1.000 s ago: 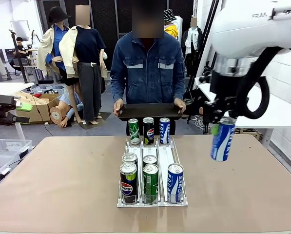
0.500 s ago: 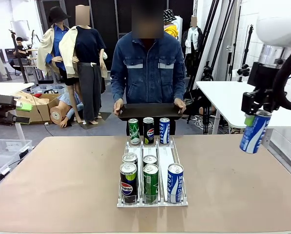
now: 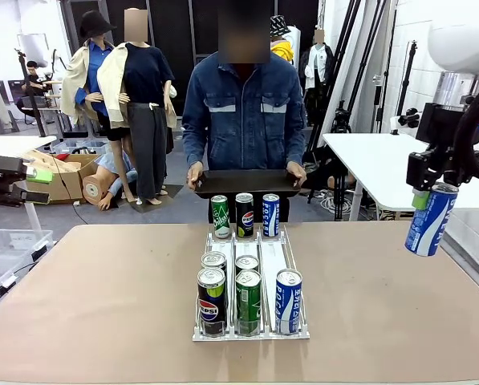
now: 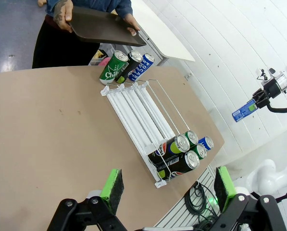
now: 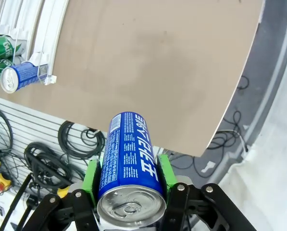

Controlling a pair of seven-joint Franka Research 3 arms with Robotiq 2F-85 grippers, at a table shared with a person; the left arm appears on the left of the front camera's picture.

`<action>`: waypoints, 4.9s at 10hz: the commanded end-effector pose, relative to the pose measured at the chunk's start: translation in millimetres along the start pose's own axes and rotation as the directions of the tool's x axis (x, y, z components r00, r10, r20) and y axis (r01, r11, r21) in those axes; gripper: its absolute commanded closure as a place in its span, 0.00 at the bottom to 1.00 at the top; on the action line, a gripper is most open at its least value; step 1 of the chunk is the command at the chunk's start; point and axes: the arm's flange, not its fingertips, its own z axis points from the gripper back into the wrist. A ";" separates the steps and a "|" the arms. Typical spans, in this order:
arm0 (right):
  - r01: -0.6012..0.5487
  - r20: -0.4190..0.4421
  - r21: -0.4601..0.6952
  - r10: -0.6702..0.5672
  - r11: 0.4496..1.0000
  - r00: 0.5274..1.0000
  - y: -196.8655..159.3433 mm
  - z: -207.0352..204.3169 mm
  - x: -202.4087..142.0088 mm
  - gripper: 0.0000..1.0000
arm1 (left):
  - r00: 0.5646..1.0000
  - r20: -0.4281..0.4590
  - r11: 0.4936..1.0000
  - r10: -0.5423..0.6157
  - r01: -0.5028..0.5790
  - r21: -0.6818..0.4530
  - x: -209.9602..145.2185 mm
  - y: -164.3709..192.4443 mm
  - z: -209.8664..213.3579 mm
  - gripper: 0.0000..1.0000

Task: Retrieve and hand over the desired beverage to the person.
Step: Pick up a can of the same type that the person held from the Automatic Can Dispenser, then place the picked can on the Handle tray extended by the person.

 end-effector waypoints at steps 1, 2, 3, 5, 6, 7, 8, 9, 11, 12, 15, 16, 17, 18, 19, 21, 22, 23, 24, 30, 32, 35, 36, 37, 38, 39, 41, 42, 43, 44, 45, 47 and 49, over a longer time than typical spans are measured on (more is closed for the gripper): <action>-0.001 0.014 -0.003 0.002 1.000 1.000 0.6 -0.2 0.9 0.64 | 1.000 0.005 1.000 -0.004 0.004 -0.010 -0.8 0.7 1.8 0.00; -0.001 0.014 -0.003 0.002 1.000 1.000 0.6 -0.2 0.9 0.64 | 1.000 0.005 1.000 -0.004 0.004 -0.010 -0.8 0.7 1.8 0.00; -0.001 0.014 -0.003 0.002 1.000 1.000 0.6 -0.2 0.9 0.64 | 1.000 0.005 1.000 -0.004 0.004 -0.010 -0.8 0.7 1.8 0.00; -0.001 0.014 -0.003 0.002 1.000 1.000 0.6 -0.2 0.9 0.64 | 1.000 0.005 1.000 -0.004 0.004 -0.010 -0.8 0.7 1.8 0.00; -0.001 0.014 -0.003 0.002 1.000 1.000 0.6 -0.2 0.9 0.64 | 1.000 0.005 1.000 -0.004 0.004 -0.010 -0.8 0.7 1.8 0.00; -0.001 0.014 -0.003 0.002 1.000 1.000 0.6 -0.2 0.9 0.64 | 1.000 0.005 1.000 -0.004 0.004 -0.010 -0.8 0.7 1.8 0.00; -0.001 0.014 -0.003 0.002 1.000 1.000 0.6 -0.2 0.9 0.64 | 1.000 0.005 1.000 -0.004 0.004 -0.010 -0.8 0.7 1.8 0.00; -0.001 0.014 -0.003 0.002 1.000 1.000 0.6 -0.2 0.9 0.64 | 1.000 0.005 1.000 -0.004 0.004 -0.010 -0.8 0.7 1.8 0.00; -0.001 0.014 -0.003 0.002 1.000 1.000 0.6 -0.2 0.9 0.64 | 1.000 0.005 1.000 -0.004 0.004 -0.010 -0.8 0.7 1.8 0.00; -0.001 0.014 -0.003 0.002 1.000 1.000 0.6 -0.2 0.9 0.64 | 1.000 0.005 1.000 -0.004 0.004 -0.010 -0.8 0.7 1.8 0.00; -0.001 0.014 -0.003 0.002 1.000 1.000 0.6 -0.2 0.9 0.64 | 1.000 0.005 1.000 -0.004 0.004 -0.010 -0.8 0.7 1.8 0.00; -0.001 0.014 -0.003 0.002 1.000 1.000 0.6 -0.2 0.9 0.64 | 1.000 0.005 1.000 -0.004 0.004 -0.010 -0.8 0.7 1.8 0.00; -0.001 0.014 -0.003 0.002 1.000 1.000 0.6 -0.2 0.9 0.64 | 1.000 0.005 1.000 -0.004 0.004 -0.010 -0.8 0.7 1.8 0.00; -0.001 0.014 -0.003 0.002 1.000 1.000 0.6 -0.2 0.9 0.64 | 1.000 0.005 1.000 -0.004 0.004 -0.010 -0.8 0.7 1.8 0.00; -0.001 0.014 -0.003 0.002 1.000 1.000 0.6 -0.2 0.9 0.64 | 1.000 0.005 1.000 -0.004 0.004 -0.010 -0.8 0.7 1.8 0.00; -0.001 0.014 -0.003 0.002 1.000 1.000 0.6 -0.2 0.9 0.64 | 1.000 0.005 1.000 -0.004 0.004 -0.010 -0.8 0.7 1.8 0.00; -0.001 0.014 -0.003 0.002 1.000 1.000 0.6 -0.2 0.9 0.64 | 1.000 0.005 1.000 -0.004 0.004 -0.010 -0.8 0.7 1.8 0.00; -0.001 0.014 -0.003 0.002 1.000 1.000 0.6 -0.2 0.9 0.64 | 1.000 0.005 1.000 -0.004 0.004 -0.010 -0.8 0.7 1.8 0.00; -0.001 0.014 -0.003 0.002 1.000 1.000 0.6 -0.2 0.9 0.64 | 1.000 0.005 1.000 -0.004 0.004 -0.010 -0.8 0.7 1.8 0.00; -0.007 0.004 0.005 0.007 1.000 1.000 5.5 6.8 3.8 0.64 | 1.000 0.005 1.000 -0.004 0.004 -0.010 -0.8 0.7 1.8 0.00; -0.018 0.000 -0.013 0.018 1.000 1.000 19.7 22.5 11.0 0.64 | 1.000 0.005 1.000 -0.004 0.004 -0.010 -0.8 0.7 1.8 0.00; -0.044 -0.019 -0.066 0.043 0.997 0.999 56.0 57.0 32.2 0.64 | 1.000 0.005 1.000 -0.004 0.004 -0.010 -0.8 0.7 1.8 0.00; -0.056 -0.011 -0.072 0.055 0.996 0.998 69.5 66.3 41.9 0.64 | 1.000 0.005 1.000 -0.004 0.004 -0.010 -0.8 0.7 1.8 0.00; -0.068 -0.010 -0.071 0.068 0.995 0.998 82.4 70.2 54.5 0.64 | 1.000 0.005 1.000 -0.004 0.004 -0.010 -0.8 0.7 1.8 0.00; -0.079 -0.010 -0.066 0.078 0.995 0.997 93.5 72.5 72.5 0.64 | 1.000 0.005 1.000 -0.004 0.004 -0.010 -0.8 0.7 1.8 0.00; -0.103 -0.014 -0.057 0.103 0.993 0.995 105.3 74.9 85.5 0.64 | 1.000 0.005 1.000 -0.004 0.004 -0.010 -0.8 0.7 1.8 0.00; -0.111 -0.010 -0.055 0.111 0.992 0.994 126.3 76.4 105.9 0.64 | 1.000 0.005 1.000 -0.004 0.004 -0.010 -0.8 0.7 1.8 0.00; -0.114 -0.006 -0.052 0.113 0.992 0.994 138.7 73.8 118.7 0.64 | 1.000 0.005 1.000 -0.004 0.004 -0.010 -0.8 0.7 1.8 0.00; -0.117 0.002 -0.036 0.117 0.993 0.993 148.9 71.0 131.0 0.64 | 1.000 0.005 1.000 -0.004 0.004 -0.010 -0.8 0.7 1.8 0.00; -0.114 0.014 -0.030 0.114 0.993 0.993 159.0 68.5 140.0 0.64 | 1.000 0.005 1.000 -0.004 0.004 -0.010 -0.8 0.7 1.8 0.00; -0.105 0.023 -0.034 0.106 0.994 0.994 170.5 63.2 150.0 0.64 | 1.000 0.005 1.000 -0.004 0.004 -0.010 -0.8 0.7 1.8 0.00; -0.111 0.012 -0.049 0.111 0.993 0.994 193.2 52.1 175.6 0.64 | 1.000 0.005 1.000 -0.004 0.004 -0.010 -0.8 0.7 1.8 0.00; -0.104 0.020 -0.048 0.105 0.993 0.994 209.1 41.2 200.0 0.64 | 1.000 0.005 1.000 -0.004 0.004 -0.010 -0.8 0.7 1.8 0.00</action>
